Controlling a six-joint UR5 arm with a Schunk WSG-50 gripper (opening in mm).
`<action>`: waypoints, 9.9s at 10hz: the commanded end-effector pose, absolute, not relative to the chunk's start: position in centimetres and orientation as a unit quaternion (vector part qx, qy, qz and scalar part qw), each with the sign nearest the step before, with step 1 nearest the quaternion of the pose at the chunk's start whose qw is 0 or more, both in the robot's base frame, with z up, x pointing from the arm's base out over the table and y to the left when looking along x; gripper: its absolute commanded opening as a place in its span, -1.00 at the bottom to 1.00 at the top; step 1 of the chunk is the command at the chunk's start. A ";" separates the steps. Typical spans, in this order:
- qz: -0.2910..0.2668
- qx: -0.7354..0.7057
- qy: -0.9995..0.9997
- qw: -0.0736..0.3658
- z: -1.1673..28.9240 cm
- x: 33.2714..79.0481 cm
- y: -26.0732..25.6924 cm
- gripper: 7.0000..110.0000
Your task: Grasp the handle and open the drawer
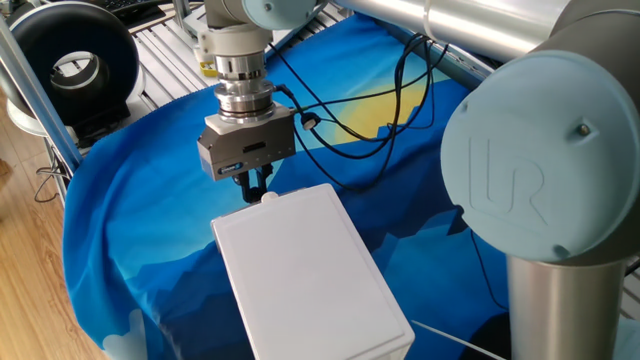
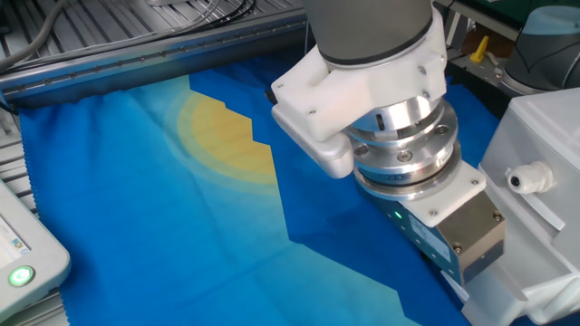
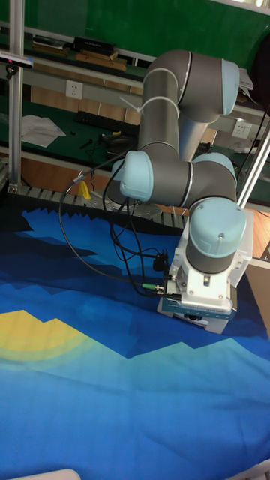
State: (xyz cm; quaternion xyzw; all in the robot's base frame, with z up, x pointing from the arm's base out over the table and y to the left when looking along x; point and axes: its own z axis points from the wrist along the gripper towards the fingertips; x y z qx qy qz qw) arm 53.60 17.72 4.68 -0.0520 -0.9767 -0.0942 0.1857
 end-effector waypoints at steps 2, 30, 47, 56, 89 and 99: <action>-0.100 -0.045 -0.977 0.182 4.8 53.9 17.9 -1.00; -0.101 -0.032 -0.980 0.168 4.5 55.1 16.8 -1.00; -0.103 -0.018 -0.986 0.127 4.8 57.0 16.9 -1.00; -0.104 -0.014 -0.988 0.114 4.5 57.7 16.9 -1.00; -0.110 -0.061 -0.986 0.114 4.6 57.9 17.3 1.00; -0.111 -0.077 -0.989 0.063 4.0 60.4 17.4 1.00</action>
